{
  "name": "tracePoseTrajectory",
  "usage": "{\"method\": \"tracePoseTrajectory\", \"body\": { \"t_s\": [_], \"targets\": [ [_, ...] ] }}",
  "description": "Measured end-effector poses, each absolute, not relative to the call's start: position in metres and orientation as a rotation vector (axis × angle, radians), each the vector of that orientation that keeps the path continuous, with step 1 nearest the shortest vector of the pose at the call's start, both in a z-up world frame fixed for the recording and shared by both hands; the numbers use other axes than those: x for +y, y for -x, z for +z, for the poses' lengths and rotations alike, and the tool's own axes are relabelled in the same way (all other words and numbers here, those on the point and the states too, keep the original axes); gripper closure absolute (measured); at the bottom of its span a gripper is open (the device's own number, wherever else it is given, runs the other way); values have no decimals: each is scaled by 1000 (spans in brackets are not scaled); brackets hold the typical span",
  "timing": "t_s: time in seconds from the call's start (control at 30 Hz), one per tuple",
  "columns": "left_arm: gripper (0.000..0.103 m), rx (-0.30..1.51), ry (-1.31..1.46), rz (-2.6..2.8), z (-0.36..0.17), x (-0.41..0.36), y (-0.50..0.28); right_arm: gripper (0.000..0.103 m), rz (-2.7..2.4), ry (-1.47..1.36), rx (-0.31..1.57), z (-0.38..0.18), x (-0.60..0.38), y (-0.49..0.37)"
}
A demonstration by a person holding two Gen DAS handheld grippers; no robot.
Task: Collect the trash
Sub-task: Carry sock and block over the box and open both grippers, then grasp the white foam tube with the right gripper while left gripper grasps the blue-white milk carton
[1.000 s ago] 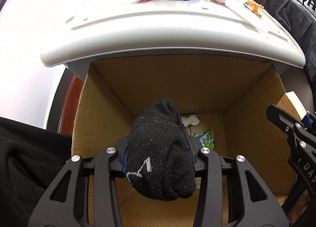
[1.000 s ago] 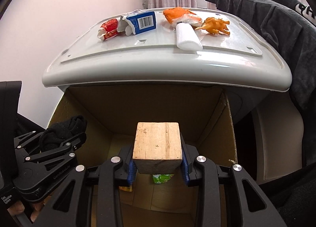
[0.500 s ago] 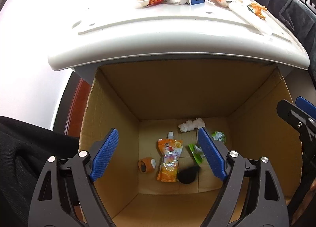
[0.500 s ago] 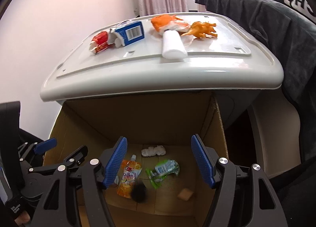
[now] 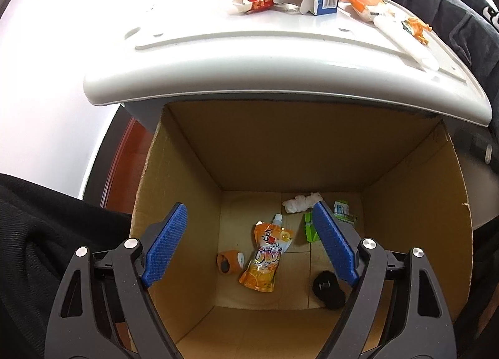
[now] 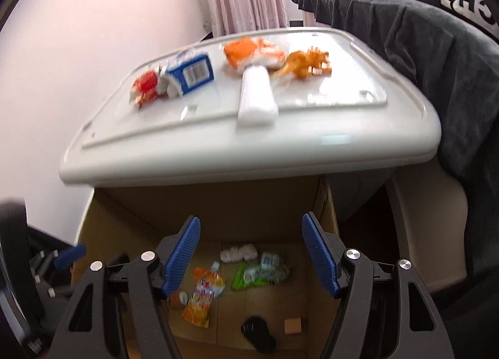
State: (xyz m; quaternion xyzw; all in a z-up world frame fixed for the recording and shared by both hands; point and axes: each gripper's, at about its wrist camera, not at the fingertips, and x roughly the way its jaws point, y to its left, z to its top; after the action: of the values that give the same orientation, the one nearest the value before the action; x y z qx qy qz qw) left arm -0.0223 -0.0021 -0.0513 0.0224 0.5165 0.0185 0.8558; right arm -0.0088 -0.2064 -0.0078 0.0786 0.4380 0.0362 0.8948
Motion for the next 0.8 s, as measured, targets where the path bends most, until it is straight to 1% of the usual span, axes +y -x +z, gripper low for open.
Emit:
{"method": "tracePoseTrajectory", "body": {
  "t_s": [0.13,0.27,0.47,0.6,0.67,0.73,0.8],
  "targets": [
    [22,1084,-56,35,-51,-4,23,36,61,-163,871,10,-215,-25],
    [22,1074,-69,30,-49,-6,25,36,58,-124,865,16,-216,-56],
    [22,1063,-56,18,-43,-6,25,36,35,-97,894,9,-208,-106],
    [22,1074,-29,6,-41,-3,24,37,26,-47,941,-7,-194,-137],
    [22,1081,-11,5,-41,-1,23,43,17,-23,966,-17,-190,-143],
    [22,1085,9,3,-42,3,23,44,10,-2,927,-19,-187,-139],
    [22,1093,31,-2,-42,6,23,52,22,-6,910,-19,-185,-135]
  ]
}}
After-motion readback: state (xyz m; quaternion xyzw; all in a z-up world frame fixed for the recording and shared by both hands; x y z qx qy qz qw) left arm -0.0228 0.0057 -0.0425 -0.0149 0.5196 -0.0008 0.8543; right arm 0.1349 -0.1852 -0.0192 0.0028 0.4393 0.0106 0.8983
